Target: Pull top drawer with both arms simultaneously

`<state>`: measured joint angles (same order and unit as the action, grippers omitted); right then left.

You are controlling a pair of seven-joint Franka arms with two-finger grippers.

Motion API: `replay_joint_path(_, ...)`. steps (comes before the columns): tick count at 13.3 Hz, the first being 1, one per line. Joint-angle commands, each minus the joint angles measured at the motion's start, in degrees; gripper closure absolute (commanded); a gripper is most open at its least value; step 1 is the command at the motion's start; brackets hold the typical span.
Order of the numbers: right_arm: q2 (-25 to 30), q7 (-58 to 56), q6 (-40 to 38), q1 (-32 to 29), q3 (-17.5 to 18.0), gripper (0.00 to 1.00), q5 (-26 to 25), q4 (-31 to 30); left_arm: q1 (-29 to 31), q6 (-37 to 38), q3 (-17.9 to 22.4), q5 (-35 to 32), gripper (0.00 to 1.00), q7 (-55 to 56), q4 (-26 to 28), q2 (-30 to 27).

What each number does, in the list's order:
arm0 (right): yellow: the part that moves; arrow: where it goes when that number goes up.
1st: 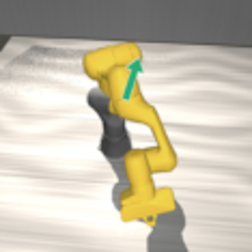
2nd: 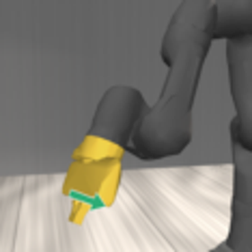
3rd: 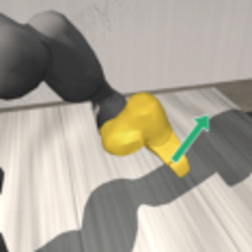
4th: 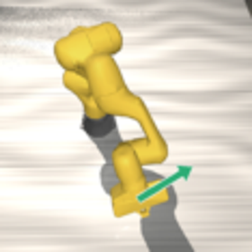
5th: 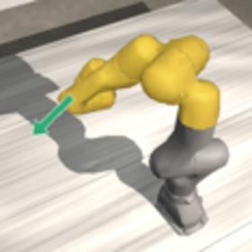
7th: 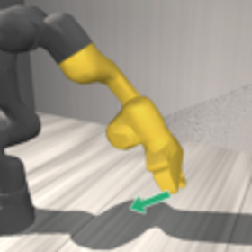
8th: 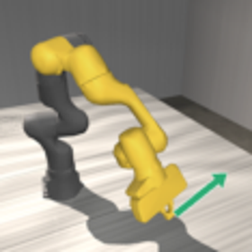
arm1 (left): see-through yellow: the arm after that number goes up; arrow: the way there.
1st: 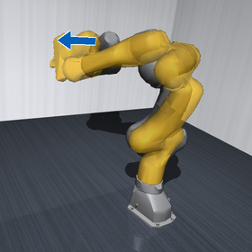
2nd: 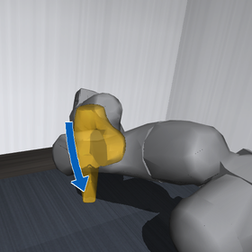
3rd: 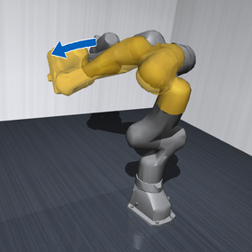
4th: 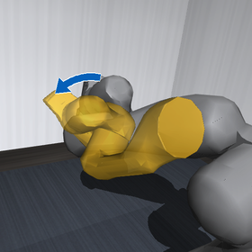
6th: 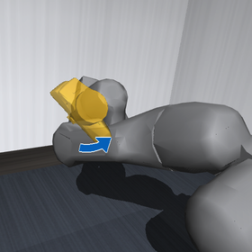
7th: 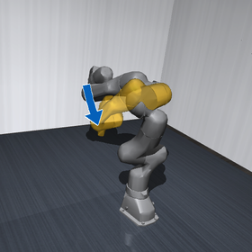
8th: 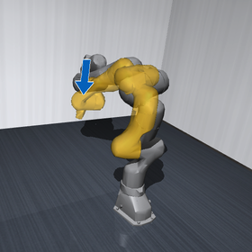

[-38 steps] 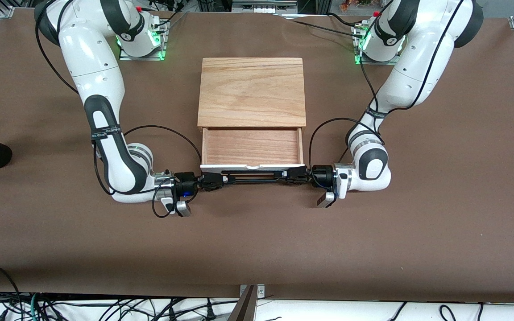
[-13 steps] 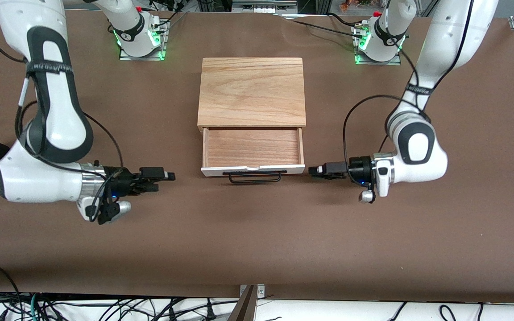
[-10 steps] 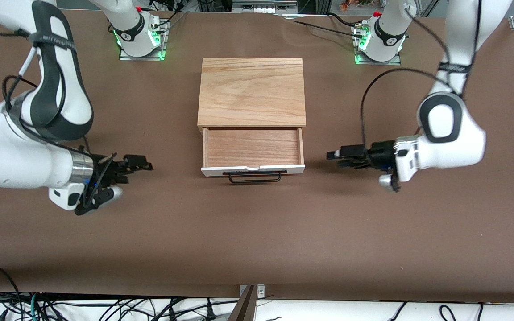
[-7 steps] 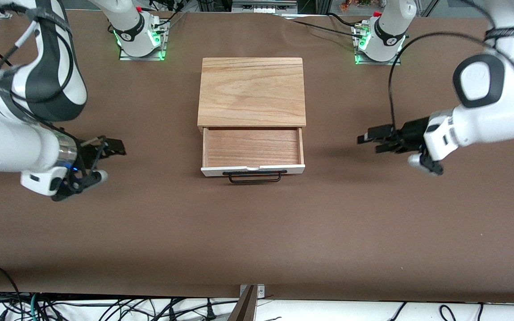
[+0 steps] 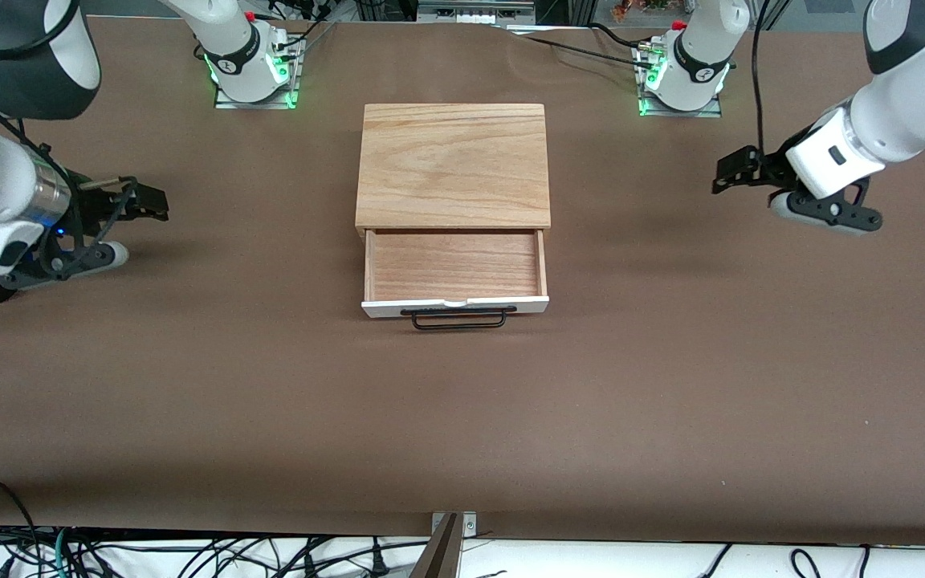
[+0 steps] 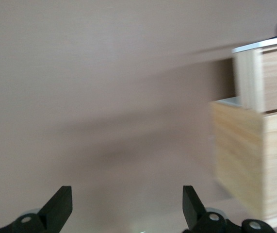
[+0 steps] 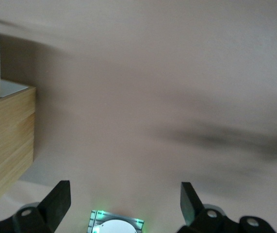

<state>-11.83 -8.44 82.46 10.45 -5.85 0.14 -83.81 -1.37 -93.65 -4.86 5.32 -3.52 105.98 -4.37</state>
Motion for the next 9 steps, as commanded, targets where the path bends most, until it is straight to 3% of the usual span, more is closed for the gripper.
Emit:
replay_joint_path(1, 9.8, 0.6, 7.9, -6.6, 2.1, 0.00, -0.8, -13.1, 1.3, 2.2, -1.0, -6.1, 0.00, 0.0, -2.7, -0.5)
replay_joint_path(2, 11.1, 0.4, 11.3, -7.3, 2.1, 0.00, -0.8, -14.3, 2.5, 2.4, -1.0, -6.0, 0.00, 0.4, -2.9, -1.2)
replay_joint_path(4, 12.5, 0.4, 10.8, -7.9, 2.5, 0.00, -0.7, -15.2, 3.6, 3.8, -1.1, -5.8, 0.00, 0.9, -2.7, -3.6)
replay_joint_path(6, 16.5, 0.9, 12.2, -12.3, 6.5, 0.00, -0.3, -19.9, 4.3, 6.1, -1.1, -5.7, 0.00, 2.4, -3.0, -4.8)
replay_joint_path(9, 16.0, 0.8, 13.1, -12.2, 6.8, 0.00, 0.6, -18.6, 4.8, 6.4, -1.2, -5.4, 0.00, 9.2, -2.9, -4.9)
